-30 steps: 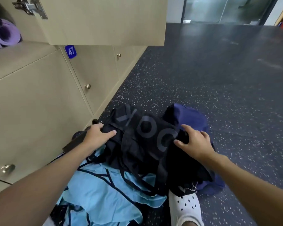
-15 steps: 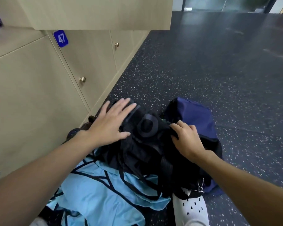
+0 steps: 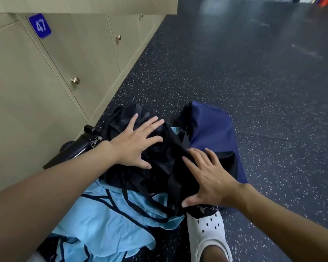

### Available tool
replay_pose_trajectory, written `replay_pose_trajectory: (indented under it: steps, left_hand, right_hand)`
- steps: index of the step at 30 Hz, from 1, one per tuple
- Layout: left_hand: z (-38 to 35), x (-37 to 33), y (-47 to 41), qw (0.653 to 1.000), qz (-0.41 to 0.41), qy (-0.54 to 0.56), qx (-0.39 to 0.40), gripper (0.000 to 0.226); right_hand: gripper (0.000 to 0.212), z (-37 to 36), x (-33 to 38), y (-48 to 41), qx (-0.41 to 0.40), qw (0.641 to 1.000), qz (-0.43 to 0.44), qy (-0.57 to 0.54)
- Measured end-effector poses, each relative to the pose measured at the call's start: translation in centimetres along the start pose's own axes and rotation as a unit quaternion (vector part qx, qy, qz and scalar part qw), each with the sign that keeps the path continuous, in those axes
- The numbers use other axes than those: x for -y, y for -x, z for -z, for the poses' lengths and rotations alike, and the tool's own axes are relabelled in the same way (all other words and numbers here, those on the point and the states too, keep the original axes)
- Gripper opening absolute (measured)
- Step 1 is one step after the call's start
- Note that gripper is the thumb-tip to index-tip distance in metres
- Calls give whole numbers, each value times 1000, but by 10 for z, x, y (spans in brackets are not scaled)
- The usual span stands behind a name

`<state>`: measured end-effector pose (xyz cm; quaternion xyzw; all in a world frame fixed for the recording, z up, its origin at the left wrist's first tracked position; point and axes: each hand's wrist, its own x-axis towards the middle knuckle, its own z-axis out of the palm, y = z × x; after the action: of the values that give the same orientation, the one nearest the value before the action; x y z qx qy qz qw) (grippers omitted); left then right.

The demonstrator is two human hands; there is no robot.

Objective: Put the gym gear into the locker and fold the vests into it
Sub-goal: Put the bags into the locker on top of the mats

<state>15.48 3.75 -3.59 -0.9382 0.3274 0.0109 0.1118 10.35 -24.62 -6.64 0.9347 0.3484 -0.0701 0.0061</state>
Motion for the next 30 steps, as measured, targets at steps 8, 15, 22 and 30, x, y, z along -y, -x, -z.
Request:
replay_pose_trajectory:
  steps: [8, 15, 22, 30]
  left_hand:
    - [6, -15, -19, 997, -64, -39, -18, 108]
    - [5, -30, -49, 992, -101, -67, 32, 95]
    - [5, -49, -39, 993, -73, 3, 93, 116]
    - [-15, -55, -36, 991, -47, -68, 107, 113]
  right_hand:
    - [99, -34, -5, -1, -78, 997, -4, 17]
    - [32, -27, -33, -10, -114, 979, -33, -165]
    - [18, -8, -47, -19, -130, 935, -157, -289]
    - [50, -15, -42, -17, -91, 944, -107, -299]
